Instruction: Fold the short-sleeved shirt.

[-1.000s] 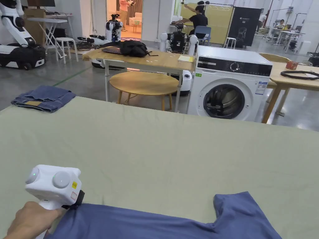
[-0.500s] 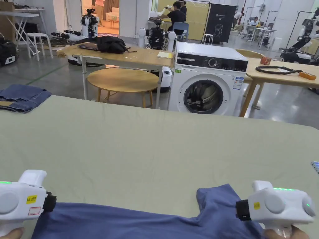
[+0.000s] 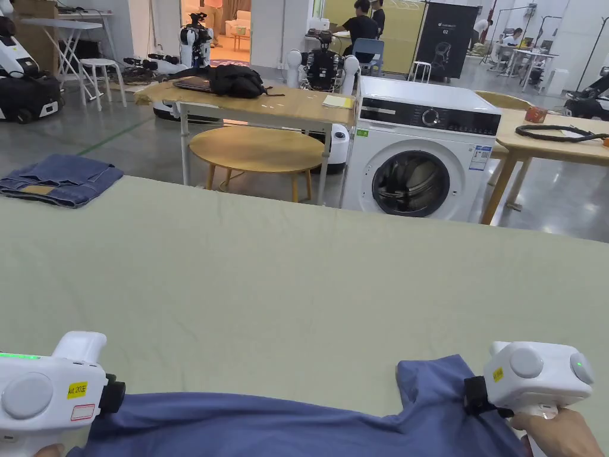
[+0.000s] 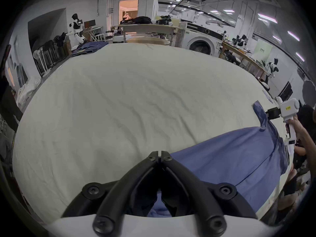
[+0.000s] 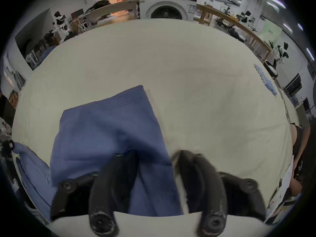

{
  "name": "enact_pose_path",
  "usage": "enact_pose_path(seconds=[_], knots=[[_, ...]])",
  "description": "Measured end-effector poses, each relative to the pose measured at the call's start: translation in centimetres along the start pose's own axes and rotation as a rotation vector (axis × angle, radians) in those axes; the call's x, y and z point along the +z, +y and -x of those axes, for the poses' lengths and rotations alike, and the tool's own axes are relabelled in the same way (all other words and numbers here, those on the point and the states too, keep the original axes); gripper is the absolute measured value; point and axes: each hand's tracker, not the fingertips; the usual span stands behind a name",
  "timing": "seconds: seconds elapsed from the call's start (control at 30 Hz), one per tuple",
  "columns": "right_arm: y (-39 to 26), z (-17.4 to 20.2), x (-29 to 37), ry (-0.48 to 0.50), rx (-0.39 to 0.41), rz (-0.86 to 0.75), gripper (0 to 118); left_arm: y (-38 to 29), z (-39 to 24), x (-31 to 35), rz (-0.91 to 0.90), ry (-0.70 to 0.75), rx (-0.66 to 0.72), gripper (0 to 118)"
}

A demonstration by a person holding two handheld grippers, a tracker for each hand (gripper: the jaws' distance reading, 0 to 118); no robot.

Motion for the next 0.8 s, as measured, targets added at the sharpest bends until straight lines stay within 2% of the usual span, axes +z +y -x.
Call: enact_pose_path(seconds=[0.03,0.07,0.1,0.13,0.23,0.27,0.37,0.6,0.8], knots=[[0.0,0.1,0.0,0.007,0.003,-0.001,25,0.0,0.0,0.0,-0.002,0.002,0.002,0],[-0.1,0.3,0.3,0.001,0.022,-0.010,0,0.0,0.0,0.1,-0.004,0.002,0.003,0],[-0.2,0.3,0.2,0.002,0.040,-0.012,0,0.1,-0.1,0.1,-0.004,0.001,0.005,0],[-0.7,0.2,0.6,0.004,0.025,-0.026,0,0.1,-0.1,0.2,-0.006,0.002,0.004,0],[-1.8,-0.4,3.1,0.068,-0.073,-0.080,0,0.3,-0.3,1.2,-0.022,-0.002,0.004,0],[-2.3,-0.7,4.1,0.097,-0.081,-0.111,0,0.3,-0.3,1.6,-0.030,-0.003,0.002,0],[-4.2,-1.0,8.7,0.047,-0.031,-0.194,0,0.3,-0.2,3.3,-0.057,-0.011,0.001,0],[-11.8,-3.0,19.8,0.090,-0.063,-0.344,0,-1.5,1.5,8.9,-0.145,-0.089,0.049,0],[-18.6,-3.1,24.2,0.094,-0.056,-0.372,0,-4.9,2.1,12.0,-0.172,-0.131,0.052,0]])
